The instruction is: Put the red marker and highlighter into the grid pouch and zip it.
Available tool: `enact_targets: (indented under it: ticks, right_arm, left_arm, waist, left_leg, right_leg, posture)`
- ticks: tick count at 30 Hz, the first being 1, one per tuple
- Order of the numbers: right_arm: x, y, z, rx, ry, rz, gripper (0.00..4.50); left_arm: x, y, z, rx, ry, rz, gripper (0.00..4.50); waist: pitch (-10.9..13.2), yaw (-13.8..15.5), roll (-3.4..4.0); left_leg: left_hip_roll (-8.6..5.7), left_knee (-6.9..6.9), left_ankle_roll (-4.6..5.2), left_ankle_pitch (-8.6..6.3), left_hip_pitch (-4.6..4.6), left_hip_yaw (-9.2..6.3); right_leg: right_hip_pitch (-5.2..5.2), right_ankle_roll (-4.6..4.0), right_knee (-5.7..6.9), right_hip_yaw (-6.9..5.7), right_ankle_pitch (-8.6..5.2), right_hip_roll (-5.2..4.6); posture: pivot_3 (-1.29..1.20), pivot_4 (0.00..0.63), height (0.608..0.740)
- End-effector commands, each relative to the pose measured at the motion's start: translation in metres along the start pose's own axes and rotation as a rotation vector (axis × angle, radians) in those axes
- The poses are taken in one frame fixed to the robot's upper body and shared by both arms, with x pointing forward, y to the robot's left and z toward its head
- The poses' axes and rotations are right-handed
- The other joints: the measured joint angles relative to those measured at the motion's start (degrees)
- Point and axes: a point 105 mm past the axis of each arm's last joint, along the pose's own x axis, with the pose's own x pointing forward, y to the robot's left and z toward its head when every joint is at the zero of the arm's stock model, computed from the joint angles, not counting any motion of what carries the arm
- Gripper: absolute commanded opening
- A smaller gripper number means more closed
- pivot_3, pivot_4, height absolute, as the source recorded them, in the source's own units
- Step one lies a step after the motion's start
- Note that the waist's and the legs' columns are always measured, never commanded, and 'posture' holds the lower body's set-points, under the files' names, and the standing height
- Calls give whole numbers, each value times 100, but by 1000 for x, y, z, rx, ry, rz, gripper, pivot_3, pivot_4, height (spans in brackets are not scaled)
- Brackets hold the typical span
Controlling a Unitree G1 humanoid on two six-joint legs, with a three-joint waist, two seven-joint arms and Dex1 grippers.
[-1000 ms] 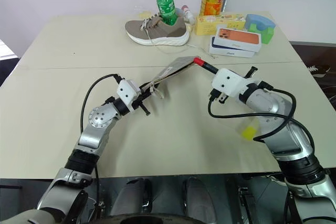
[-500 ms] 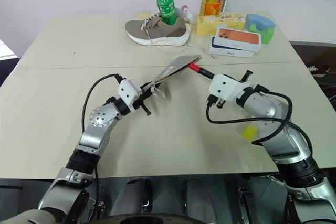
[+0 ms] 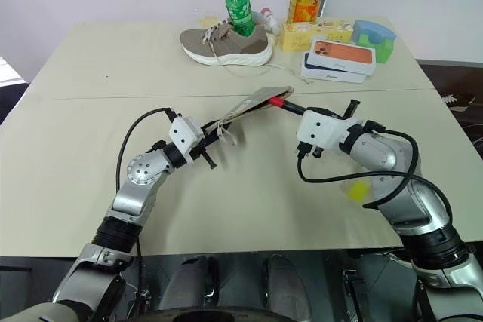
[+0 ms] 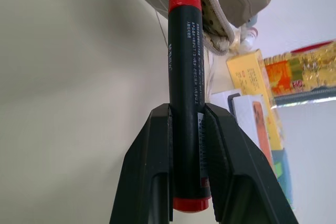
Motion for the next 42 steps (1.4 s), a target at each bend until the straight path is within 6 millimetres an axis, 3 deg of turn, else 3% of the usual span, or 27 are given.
enact_targets:
  ticks: [1, 7, 12, 17, 20, 25, 27, 31, 33, 35, 37, 42]
  right_arm:
    - [-3, -1, 23, -147, -86, 48, 302]
    - [0, 17, 54, -294, -230, 183, 302]
    - [5, 24, 66, -305, -289, 223, 302]
    - [0, 20, 64, -212, -283, 227, 2712]
    - [-10, 6, 66, -44, -293, 174, 4153]
    - [-36, -18, 73, 471, -344, 86, 4153]
    - [-45, -23, 72, 579, -330, 49, 4153]
    - [-52, -28, 34, 921, -131, -96, 4153]
    - [-58, -24, 1, 1101, 56, -223, 4334]
    - [-68, -25, -31, 1279, 229, -454, 4334]
    - [-77, -16, -52, 1418, 343, -630, 4334]
    - [-81, 9, -58, 1458, 490, -716, 4334]
  left_arm:
    - [0, -9, 20, 66, -63, -87, 0]
    - [-8, -31, 26, 88, -58, -299, 0]
    - [-9, -34, 27, 92, -54, -344, 0]
    - [-11, -29, 24, 93, -38, -318, 0]
    - [-10, -28, 19, 90, -22, -292, 0]
    - [2, -22, 6, 94, 13, -202, 0]
    - [10, -22, 5, 70, 2, -180, 0]
    - [27, -26, 7, 37, -23, -172, 0]
    - [32, -29, 6, 32, -30, -191, 0]
    - [36, -33, 4, 26, -33, -216, 0]
    - [38, -36, 2, 18, -36, -235, 0]
    - [43, -43, 2, 5, -53, -264, 0]
  waist:
    - [0, -5, 0]
    - [0, -13, 0]
    - [0, 1, 0]
    - [0, 11, 0]
    - [0, 14, 0]
    - [-1, 37, 2]
    - [-3, 87, 4]
    - [-4, 132, 4]
    - [-6, 135, 2]
    - [-8, 129, 7]
    - [-11, 117, 12]
    - [-17, 118, 24]
  left_leg:
    - [0, 0, 0, 0, 1, 0]
    - [1, 1, 0, 0, 4, 0]
    - [1, 7, 0, 0, 4, 1]
    - [1, 10, 0, 0, 4, 1]
    - [1, 10, 0, 0, 4, 0]
    - [2, 16, 0, 0, 9, -4]
    - [2, 21, 0, 0, 11, -8]
    - [1, 24, 0, 0, 12, -8]
    - [-1, 26, 0, 0, 8, -8]
    - [-2, 23, 0, 0, 8, -6]
    - [-1, 18, 0, 0, 7, -7]
    - [-1, -2, 1, 0, 3, -6]
  right_leg:
    - [0, 0, 0, 0, 0, 0]
    - [1, 0, 3, 2, 0, 3]
    - [4, 0, 3, 2, 0, 1]
    - [6, 0, 3, 2, 0, 0]
    - [7, -1, 5, 2, 0, 0]
    - [14, -2, 9, 2, 1, 0]
    - [18, -5, 15, 1, 3, 0]
    - [20, -12, 14, 0, 7, -1]
    - [19, -13, 14, 0, 8, -3]
    - [17, -13, 13, 0, 8, -4]
    - [11, -14, 14, 1, 8, -2]
    - [-2, -13, 12, 3, 7, 5]
  posture:
    - [0, 150, 740]
    - [0, 150, 740]
    - [0, 150, 740]
    - [0, 150, 740]
    - [0, 150, 740]
    - [0, 150, 740]
    - [0, 150, 740]
    - [0, 150, 740]
    - [0, 150, 740]
    - [0, 150, 740]
    - [0, 150, 740]
    - [0, 150, 740]
